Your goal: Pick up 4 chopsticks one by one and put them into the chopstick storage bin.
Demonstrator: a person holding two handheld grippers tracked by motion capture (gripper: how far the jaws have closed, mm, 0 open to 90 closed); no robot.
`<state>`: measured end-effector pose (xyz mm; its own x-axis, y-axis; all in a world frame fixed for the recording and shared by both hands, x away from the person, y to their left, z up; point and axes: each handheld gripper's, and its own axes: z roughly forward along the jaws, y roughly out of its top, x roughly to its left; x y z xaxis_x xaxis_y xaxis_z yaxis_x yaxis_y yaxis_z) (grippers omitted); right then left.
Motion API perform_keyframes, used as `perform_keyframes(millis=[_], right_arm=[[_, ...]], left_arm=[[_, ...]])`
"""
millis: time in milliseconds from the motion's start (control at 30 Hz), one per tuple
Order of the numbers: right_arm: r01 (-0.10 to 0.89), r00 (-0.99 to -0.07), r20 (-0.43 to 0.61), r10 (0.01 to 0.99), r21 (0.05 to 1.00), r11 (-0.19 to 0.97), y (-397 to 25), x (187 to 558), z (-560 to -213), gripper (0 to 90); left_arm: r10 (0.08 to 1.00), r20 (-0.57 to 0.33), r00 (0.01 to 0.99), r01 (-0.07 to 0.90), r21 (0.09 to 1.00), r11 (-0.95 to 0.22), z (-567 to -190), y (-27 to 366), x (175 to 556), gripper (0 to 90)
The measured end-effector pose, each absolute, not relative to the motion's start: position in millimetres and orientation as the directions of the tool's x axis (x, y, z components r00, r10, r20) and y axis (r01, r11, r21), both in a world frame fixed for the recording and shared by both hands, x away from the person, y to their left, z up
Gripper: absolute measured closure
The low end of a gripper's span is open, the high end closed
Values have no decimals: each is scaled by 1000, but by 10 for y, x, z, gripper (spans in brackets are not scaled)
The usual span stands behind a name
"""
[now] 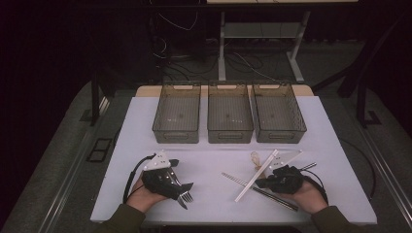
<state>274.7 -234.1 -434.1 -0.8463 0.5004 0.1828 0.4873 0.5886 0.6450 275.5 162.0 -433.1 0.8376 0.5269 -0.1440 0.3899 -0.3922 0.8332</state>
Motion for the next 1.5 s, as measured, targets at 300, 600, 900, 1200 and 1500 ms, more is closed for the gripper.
perform_keyframes(millis=[300, 600, 900, 1200, 1500], right_arm=[[485, -848, 180, 498, 641, 595, -2300, 2770, -4355, 900], [482, -849, 173, 499, 639, 600, -2267, 2799, -4358, 900], [482, -848, 168, 503, 638, 601, -2245, 2835, -4366, 900], [485, -845, 163, 510, 637, 599, -2220, 2872, -4375, 900], [489, -841, 163, 516, 636, 596, -2208, 2920, -4388, 900]], left_arm=[[525, -143, 839, 387, 834, -393, -4329, 1620, 2752, 2], [525, -142, 839, 387, 834, -393, -4328, 1621, 2752, 2], [525, -143, 839, 388, 833, -393, -4329, 1618, 2751, 2], [524, -144, 840, 388, 834, -393, -4331, 1617, 2751, 3], [523, -146, 839, 389, 833, -392, -4332, 1615, 2750, 2]])
